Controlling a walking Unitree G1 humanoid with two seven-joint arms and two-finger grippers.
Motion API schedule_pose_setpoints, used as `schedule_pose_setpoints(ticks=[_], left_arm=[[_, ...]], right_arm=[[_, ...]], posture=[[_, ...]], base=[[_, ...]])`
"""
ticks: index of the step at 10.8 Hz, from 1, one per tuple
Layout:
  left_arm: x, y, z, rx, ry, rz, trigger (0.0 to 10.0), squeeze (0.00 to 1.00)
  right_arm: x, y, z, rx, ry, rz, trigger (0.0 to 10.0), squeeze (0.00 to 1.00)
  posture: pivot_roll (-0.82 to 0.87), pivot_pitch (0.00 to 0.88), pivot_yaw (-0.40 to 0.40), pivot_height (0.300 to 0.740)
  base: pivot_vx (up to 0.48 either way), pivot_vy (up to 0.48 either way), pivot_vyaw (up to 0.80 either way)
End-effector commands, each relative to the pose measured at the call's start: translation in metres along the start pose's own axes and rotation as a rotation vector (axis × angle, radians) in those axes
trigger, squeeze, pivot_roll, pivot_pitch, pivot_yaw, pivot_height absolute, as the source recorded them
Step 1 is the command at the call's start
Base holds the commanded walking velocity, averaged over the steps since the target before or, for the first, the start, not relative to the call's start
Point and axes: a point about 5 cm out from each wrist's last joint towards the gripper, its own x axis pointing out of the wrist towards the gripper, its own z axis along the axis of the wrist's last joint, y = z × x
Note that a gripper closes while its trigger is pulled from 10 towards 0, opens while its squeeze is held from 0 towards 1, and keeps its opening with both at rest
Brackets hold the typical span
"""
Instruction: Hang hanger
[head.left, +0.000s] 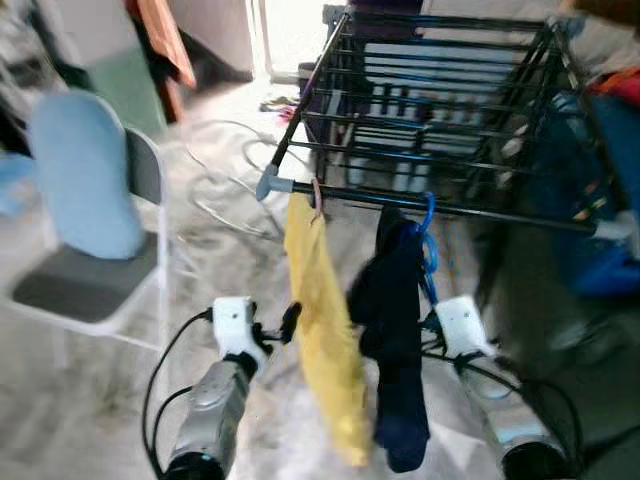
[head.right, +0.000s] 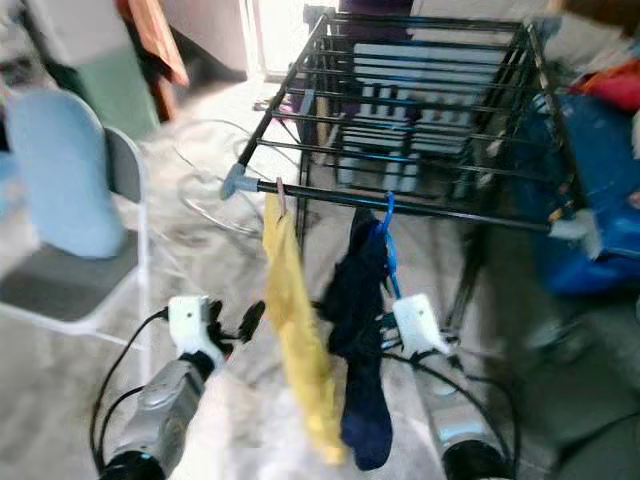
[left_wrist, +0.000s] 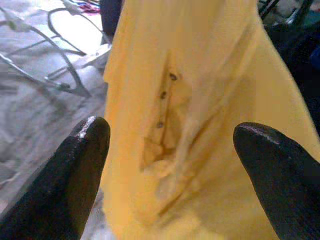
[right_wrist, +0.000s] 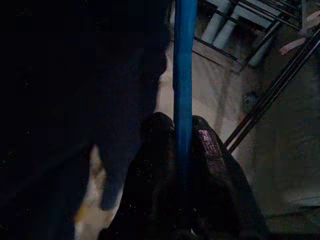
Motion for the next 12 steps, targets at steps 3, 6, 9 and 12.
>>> schedule_pose_setpoints(ticks=[3, 6, 9, 12], left_arm=[[-0.001, 0.005, 0.002, 0.024, 0.02, -0.03, 10.0, 0.0], [0.003, -0.007, -0.002, 0.022, 0.045, -0.088, 10.0, 0.0], [0.003, -0.009, -0.006, 0.024, 0.078, -0.088, 10.0, 0.0], [0.0, -0.006, -0.007, 0.027, 0.1, -0.066, 10.0, 0.0]], right_arm=[[-0.004, -0.015, 0.0, 0.048, -0.041, -0.114, 10.0, 0.0], [-0.012, -0.02, -0.017, 0.07, -0.011, -0.159, 10.0, 0.0], [-0.01, -0.018, -0.015, 0.106, -0.018, -0.169, 10.0, 0.0], [-0.016, -0.013, -0.023, 0.113, -0.003, -0.158, 10.0, 0.0]], posture=[[-0.22, 0.0, 0.169, 0.74], [-0.23, 0.0, 0.191, 0.74], [-0.25, 0.0, 0.212, 0.74], [-0.25, 0.0, 0.211, 0.74]], base=[[0.0, 0.0, 0.0], [0.0, 0.0, 0.0], [-0.082, 0.0, 0.0], [-0.459, 0.0, 0.0]])
